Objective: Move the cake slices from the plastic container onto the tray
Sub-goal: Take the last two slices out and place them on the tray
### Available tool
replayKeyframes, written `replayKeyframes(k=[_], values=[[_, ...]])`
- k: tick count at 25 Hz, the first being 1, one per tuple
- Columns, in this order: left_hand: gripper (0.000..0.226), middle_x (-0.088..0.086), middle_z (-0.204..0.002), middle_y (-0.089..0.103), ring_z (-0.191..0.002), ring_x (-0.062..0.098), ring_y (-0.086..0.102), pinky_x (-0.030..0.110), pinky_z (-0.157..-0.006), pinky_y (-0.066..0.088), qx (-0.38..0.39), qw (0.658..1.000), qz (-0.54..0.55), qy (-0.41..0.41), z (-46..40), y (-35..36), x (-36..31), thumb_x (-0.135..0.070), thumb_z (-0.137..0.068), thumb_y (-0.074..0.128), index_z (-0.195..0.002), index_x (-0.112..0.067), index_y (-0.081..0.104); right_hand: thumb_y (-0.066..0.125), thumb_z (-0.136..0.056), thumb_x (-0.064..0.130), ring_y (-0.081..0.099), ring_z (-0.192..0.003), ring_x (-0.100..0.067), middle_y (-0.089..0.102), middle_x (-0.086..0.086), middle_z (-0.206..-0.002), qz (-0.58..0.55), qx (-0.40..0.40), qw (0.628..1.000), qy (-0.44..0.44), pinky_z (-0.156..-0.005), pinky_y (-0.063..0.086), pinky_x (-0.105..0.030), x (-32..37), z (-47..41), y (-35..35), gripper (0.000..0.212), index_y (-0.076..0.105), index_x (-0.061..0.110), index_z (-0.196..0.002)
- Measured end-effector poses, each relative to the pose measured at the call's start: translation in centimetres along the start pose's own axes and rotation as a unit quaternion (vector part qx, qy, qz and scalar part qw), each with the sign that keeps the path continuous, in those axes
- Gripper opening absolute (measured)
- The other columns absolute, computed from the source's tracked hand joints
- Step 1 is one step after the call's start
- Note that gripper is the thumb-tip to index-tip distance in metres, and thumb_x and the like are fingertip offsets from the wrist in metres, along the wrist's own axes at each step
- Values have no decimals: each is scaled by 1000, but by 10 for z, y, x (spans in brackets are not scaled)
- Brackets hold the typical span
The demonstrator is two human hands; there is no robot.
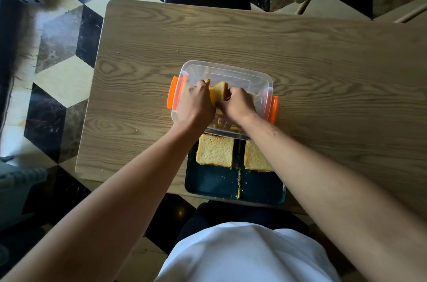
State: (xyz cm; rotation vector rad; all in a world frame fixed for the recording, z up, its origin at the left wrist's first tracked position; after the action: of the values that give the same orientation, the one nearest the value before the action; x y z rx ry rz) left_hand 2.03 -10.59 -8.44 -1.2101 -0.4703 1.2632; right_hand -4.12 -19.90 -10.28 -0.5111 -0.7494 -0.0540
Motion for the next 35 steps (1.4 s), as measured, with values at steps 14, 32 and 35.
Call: replayKeyframes(k=[14,32,35], values=[[34,14,-99,65,-89,34,69,44,-63,63,1,855,507,-108,83,-63,49,8,-69,56,-100,-3,64,68,-83,16,74,-77,-23,74,-10,-94,-163,-82,982,-41,-56,58,-29,-31,123,-57,9,67,13,-91],[37,16,-104,65,-100,38,64,51,-73,62,173,795,524,-253,183,78,112,15,-78,58,-110,-1,63,63,-89,14,55,-77,-5,68,-1,-108,-132,-65,976,159,-70,42,-24,-186,178,-21,25,62,14,-115],[32,16,-99,67,-101,38,65,57,-88,56,164,817,498,-241,176,82,114,14,-76,60,-99,-8,67,62,-90,15,59,-90,-13,66,-8,-120,-118,-69,976,170,-76,44,-27,-187,173,-20,27,60,10,-116]])
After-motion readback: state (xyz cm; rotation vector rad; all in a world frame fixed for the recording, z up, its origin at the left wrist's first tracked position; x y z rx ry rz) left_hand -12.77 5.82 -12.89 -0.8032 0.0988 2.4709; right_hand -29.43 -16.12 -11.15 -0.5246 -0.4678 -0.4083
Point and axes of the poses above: each hand's wrist, its own z-axis away from the middle knuckle, its own y-axis out of the palm, x = y × z, the point moved 1 cm from there along -z, towards the middle knuckle
